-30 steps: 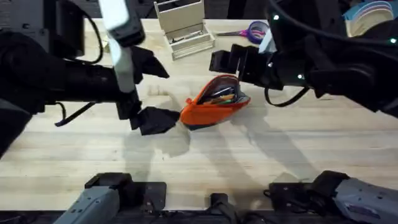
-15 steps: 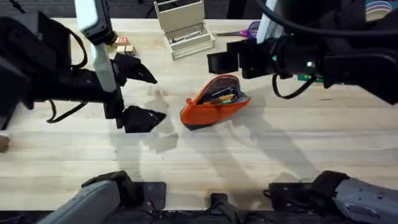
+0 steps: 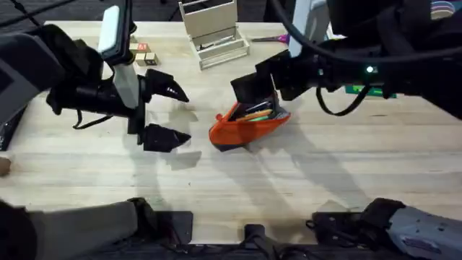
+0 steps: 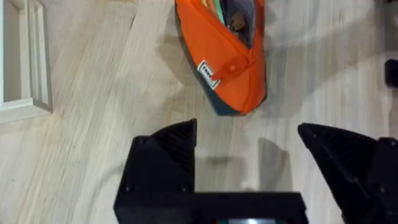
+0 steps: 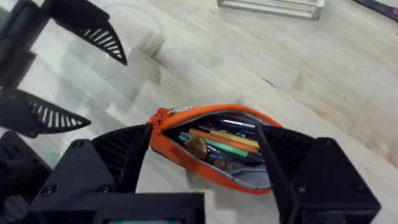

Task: Unzip the bag, pick up the pens from the table one at a time and place them inside, then zip the bag closed.

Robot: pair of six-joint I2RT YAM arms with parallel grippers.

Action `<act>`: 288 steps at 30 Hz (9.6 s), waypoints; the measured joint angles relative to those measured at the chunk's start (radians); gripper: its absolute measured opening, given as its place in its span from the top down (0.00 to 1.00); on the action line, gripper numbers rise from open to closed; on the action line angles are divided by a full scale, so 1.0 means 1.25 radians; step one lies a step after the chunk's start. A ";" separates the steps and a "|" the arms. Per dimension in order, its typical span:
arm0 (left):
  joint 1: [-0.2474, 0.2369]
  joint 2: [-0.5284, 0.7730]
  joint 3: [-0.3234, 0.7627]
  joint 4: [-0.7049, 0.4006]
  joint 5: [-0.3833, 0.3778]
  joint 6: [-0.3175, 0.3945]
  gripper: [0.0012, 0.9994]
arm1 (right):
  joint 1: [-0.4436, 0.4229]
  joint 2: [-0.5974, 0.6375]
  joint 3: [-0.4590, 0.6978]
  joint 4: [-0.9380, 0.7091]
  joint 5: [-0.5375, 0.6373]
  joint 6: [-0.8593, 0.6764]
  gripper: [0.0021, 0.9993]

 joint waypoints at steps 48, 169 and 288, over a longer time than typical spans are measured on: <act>0.050 0.080 0.000 -0.002 0.009 0.071 0.01 | 0.179 0.234 0.186 -0.158 -0.070 -0.150 0.00; -0.055 0.080 -0.220 0.278 0.240 -0.056 0.00 | 0.153 0.393 0.219 -0.122 -0.039 -0.088 0.97; -0.175 0.080 -0.224 0.464 0.193 -0.355 0.96 | -0.453 0.334 0.040 -0.015 0.035 -0.047 0.97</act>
